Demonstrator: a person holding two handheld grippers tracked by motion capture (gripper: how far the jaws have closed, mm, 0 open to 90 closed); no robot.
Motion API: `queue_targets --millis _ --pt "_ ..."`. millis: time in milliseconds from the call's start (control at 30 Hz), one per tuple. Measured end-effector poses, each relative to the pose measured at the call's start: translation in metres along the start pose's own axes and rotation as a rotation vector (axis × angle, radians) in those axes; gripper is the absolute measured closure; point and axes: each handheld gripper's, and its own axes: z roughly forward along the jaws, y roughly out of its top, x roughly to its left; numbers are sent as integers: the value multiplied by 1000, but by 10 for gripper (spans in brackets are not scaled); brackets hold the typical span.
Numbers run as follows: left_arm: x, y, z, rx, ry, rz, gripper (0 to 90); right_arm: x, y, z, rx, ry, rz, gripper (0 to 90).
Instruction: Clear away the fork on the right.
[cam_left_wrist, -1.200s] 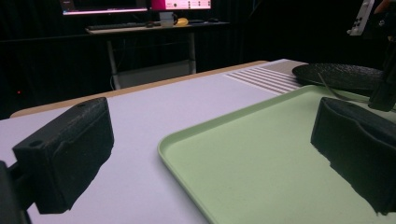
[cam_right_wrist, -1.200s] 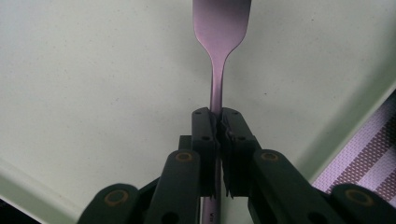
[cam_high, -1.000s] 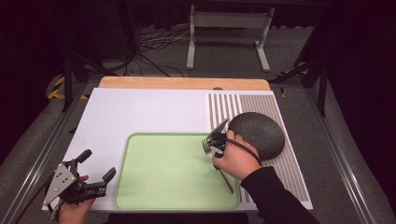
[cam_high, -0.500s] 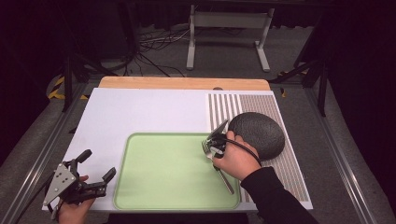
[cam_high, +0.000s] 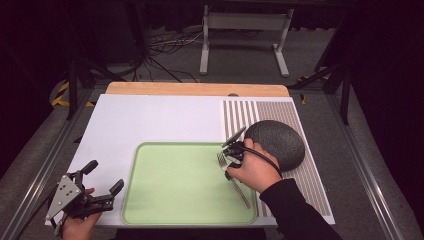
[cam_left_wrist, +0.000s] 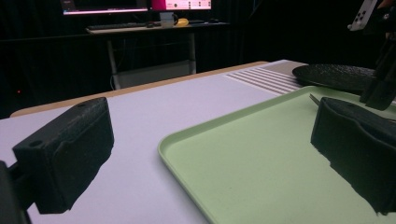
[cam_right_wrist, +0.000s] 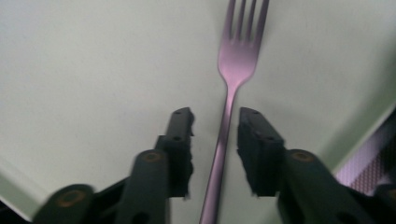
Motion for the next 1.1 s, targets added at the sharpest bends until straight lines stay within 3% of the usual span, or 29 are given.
queue_targets --millis 167,200,333,467,500,567,667,900,1000,1100 --pt "0 0 0 0 0 0 0 -1 0 0 -160 54 -88 333" --pt "0 0 0 0 0 0 0 -1 0 0 -160 54 -88 333" --pt "0 0 0 4 -1 1 0 -1 -1 0 -258 58 -189 286" --pt "0 0 0 3 0 1 0 0 -2 3 -306 106 -213 288" --pt "0 0 0 3 0 1 0 0 -3 6 -339 135 -222 299" --pt "0 0 0 0 1 1 0 1 -3 7 -354 139 -235 303" --pt "0 0 0 -1 2 2 0 1 -4 12 -387 142 -266 379" --pt "0 0 -1 2 0 3 0 3 -8 19 -382 50 -324 781" --pt "0 0 -1 2 1 5 0 2 -8 22 -368 56 -329 880" --pt "0 0 0 2 1 4 0 1 -9 26 -350 45 -335 899"
